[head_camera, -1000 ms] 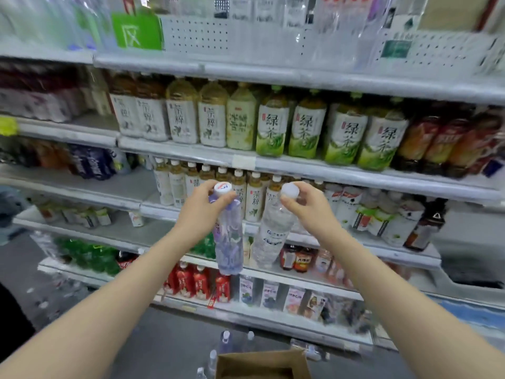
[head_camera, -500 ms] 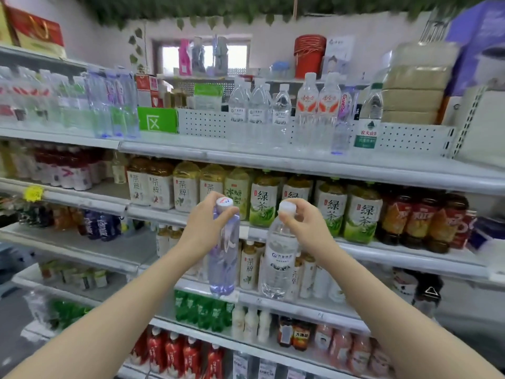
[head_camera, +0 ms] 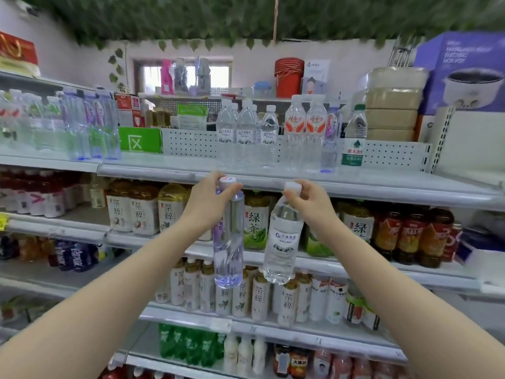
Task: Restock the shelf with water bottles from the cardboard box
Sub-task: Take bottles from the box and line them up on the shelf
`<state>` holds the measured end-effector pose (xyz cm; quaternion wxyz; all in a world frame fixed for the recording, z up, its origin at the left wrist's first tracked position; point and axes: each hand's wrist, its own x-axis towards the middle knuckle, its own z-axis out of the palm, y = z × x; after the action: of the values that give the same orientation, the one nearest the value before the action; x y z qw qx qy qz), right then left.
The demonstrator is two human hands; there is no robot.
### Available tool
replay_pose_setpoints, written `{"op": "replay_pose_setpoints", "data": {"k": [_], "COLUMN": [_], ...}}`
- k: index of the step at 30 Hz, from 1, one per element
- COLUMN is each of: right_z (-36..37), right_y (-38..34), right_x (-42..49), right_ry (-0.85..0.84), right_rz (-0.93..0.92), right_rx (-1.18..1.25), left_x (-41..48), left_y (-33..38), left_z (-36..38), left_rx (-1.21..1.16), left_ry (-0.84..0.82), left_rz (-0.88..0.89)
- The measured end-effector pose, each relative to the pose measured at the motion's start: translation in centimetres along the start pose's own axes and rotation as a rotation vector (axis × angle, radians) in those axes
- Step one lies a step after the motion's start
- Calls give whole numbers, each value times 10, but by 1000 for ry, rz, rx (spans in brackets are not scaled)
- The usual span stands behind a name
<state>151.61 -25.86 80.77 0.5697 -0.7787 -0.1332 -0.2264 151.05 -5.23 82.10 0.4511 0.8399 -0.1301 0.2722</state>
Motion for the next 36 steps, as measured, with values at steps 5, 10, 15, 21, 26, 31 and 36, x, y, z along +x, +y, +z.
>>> {"op": "replay_pose_setpoints", "data": {"k": [5, 10, 15, 21, 26, 31, 36], "right_z": [5, 10, 11, 5, 3, 3, 6], "right_y": [-11, -10, -4, 1, -9, -23, -41], "right_x": [25, 47, 62, 90, 119, 151, 177], "right_ry": [9, 35, 22, -41, -79, -59, -26], "right_rz": [-2, -11, -19, -66, -135, -177, -239], "right_rx": [37, 60, 58, 74, 95, 117, 140], "left_x": [29, 46, 58, 73, 93, 119, 136], "left_y": [-3, -5, -8, -1, 15, 25, 18], "left_z": [-6, -6, -4, 2, 1, -4, -4], "left_rx": [3, 2, -9, -11, -108, -38, -34], "left_ry": [12, 54, 72, 170, 258, 306, 295], "left_rz": [-26, -25, -114, -138, -186, -123, -40]}}
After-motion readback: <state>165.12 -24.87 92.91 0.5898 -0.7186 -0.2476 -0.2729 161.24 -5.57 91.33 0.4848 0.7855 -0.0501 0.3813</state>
